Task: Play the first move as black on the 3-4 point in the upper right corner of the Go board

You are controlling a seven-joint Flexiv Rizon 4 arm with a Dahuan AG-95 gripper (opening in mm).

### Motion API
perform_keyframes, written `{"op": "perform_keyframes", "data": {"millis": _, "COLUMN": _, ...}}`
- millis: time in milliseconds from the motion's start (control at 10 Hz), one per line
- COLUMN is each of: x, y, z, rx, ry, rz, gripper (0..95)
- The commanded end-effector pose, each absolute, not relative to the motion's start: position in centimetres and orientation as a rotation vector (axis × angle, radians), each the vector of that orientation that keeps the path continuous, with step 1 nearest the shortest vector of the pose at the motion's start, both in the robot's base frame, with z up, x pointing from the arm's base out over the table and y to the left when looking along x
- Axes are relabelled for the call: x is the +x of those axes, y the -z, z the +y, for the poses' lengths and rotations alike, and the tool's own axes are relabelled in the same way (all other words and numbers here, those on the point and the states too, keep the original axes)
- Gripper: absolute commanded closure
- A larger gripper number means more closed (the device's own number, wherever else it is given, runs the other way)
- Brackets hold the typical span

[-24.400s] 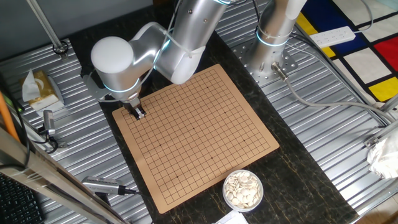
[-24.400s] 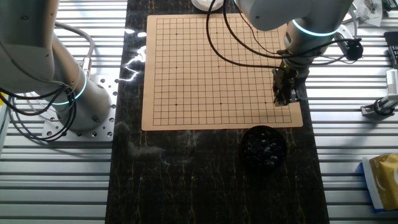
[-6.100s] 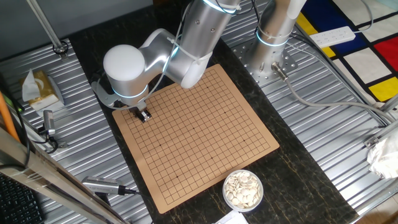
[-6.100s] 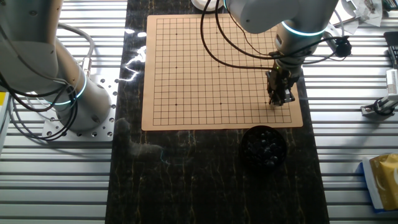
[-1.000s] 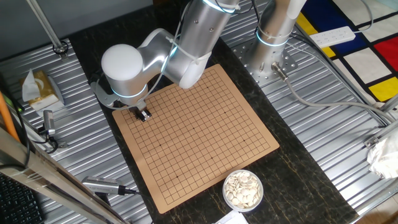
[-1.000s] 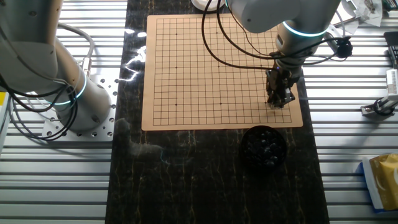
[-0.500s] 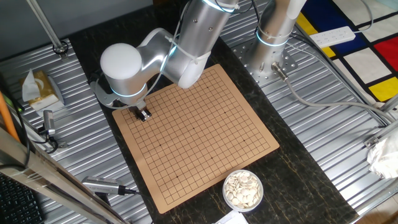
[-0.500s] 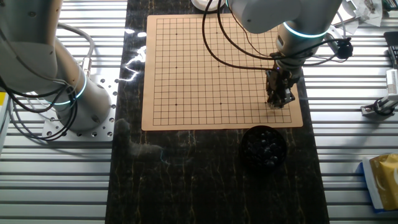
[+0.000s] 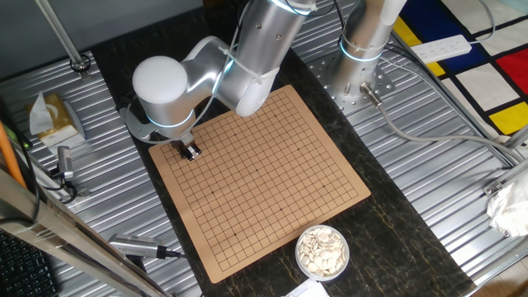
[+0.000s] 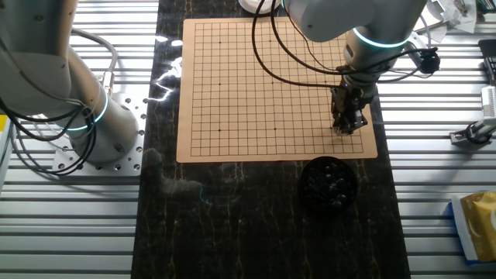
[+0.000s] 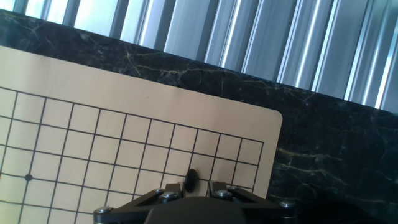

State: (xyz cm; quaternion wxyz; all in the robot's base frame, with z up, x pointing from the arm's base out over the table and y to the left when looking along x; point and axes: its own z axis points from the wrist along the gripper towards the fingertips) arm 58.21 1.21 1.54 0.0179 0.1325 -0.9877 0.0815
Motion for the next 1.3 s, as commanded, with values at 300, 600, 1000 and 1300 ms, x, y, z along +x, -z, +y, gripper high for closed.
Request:
{"op": "perform_keyframes", "data": {"millis": 300, "x": 58.19, "y": -1.53, "z": 1.26, "rx": 0.413, "ry": -0.248, "rz": -3.067, "gripper": 76.0}}
{"op": "perform_keyframes", "data": {"millis": 600, "x": 58.17, "y": -1.55, "z": 1.28, "rx": 0.413, "ry": -0.242, "rz": -3.068, "gripper": 76.0}}
{"op": "perform_keyframes", "data": {"millis": 1000, "x": 58.14, "y": -1.56, "z": 1.29, "rx": 0.414, "ry": -0.234, "rz": -3.069, "gripper": 76.0}}
{"op": "perform_keyframes", "data": {"millis": 1300, "x": 58.11, "y": -1.57, "z": 1.31, "rx": 0.415, "ry": -0.217, "rz": -3.071, "gripper": 76.0}}
